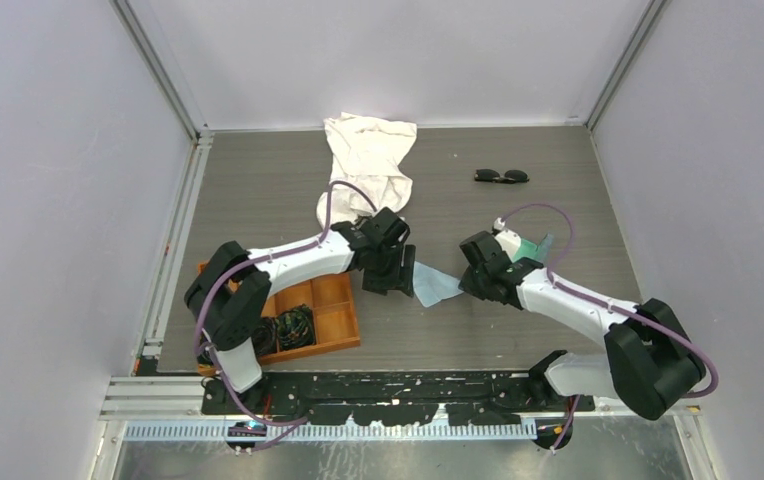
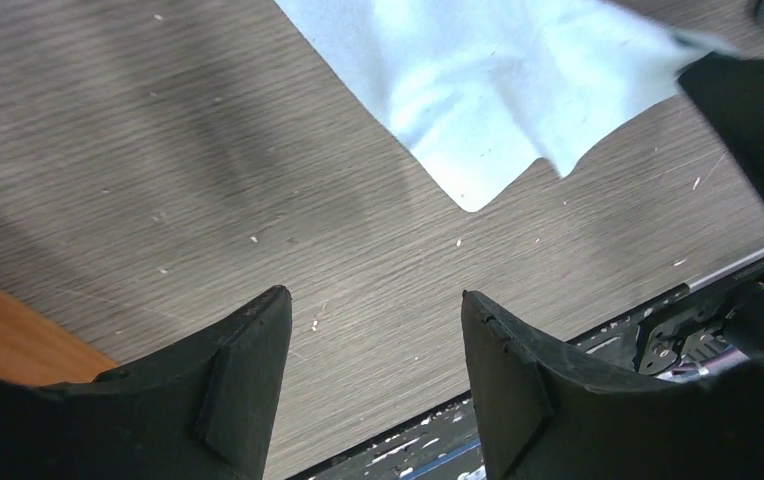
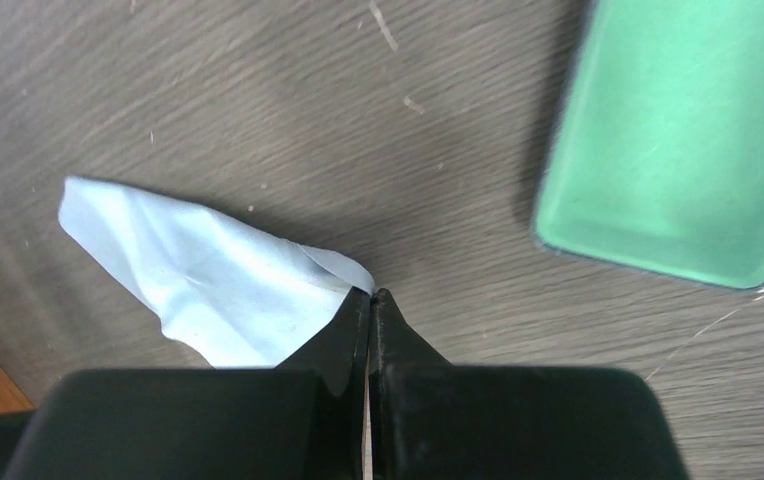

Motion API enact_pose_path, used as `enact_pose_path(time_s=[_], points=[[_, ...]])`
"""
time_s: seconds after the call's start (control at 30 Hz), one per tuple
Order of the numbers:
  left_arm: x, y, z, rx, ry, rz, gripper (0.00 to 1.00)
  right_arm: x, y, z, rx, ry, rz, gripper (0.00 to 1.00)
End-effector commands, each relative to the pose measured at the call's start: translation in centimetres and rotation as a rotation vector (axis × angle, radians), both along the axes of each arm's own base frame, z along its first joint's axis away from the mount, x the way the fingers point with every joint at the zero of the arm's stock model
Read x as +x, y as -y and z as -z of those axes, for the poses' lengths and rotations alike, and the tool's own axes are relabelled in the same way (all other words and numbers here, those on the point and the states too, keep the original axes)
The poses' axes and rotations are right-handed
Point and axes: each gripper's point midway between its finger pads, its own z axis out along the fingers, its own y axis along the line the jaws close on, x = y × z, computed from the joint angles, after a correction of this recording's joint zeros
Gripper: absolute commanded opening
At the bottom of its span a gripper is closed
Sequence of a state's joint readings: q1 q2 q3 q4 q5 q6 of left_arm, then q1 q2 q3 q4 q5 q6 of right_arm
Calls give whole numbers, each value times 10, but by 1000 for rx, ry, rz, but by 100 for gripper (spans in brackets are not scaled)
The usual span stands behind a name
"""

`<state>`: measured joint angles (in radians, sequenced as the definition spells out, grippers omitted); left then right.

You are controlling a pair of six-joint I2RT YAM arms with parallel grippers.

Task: Organize the sunglasses
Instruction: Adjust the glasses cleaning cloth at the center of the board.

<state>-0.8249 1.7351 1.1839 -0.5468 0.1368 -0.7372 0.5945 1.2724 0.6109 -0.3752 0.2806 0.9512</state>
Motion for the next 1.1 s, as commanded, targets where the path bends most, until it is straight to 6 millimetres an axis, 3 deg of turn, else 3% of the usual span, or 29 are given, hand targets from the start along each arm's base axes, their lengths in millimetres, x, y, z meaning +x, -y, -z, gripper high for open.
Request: enact_pose_path(time_s=[0.0, 0.23, 0.37, 0.47, 0.73, 1.07], points=[[8, 21, -13, -69, 15, 6, 64, 13, 10, -15, -12, 51, 24, 0], [2, 30, -3, -67, -33, 21, 64, 4, 13, 2, -9, 16, 25, 0], [-7, 46, 9, -63, -46, 9, 61, 1, 11, 10, 6, 1, 30, 0], [-11, 56, 19, -13, -29, -23, 50, 2, 9, 9, 11, 2, 26, 0], [0, 55, 34, 88, -1, -181, 45, 0, 14, 6, 3, 12, 26, 0], [0, 57, 53, 151, -7, -226, 40, -3, 15, 4, 6, 12, 23, 0]])
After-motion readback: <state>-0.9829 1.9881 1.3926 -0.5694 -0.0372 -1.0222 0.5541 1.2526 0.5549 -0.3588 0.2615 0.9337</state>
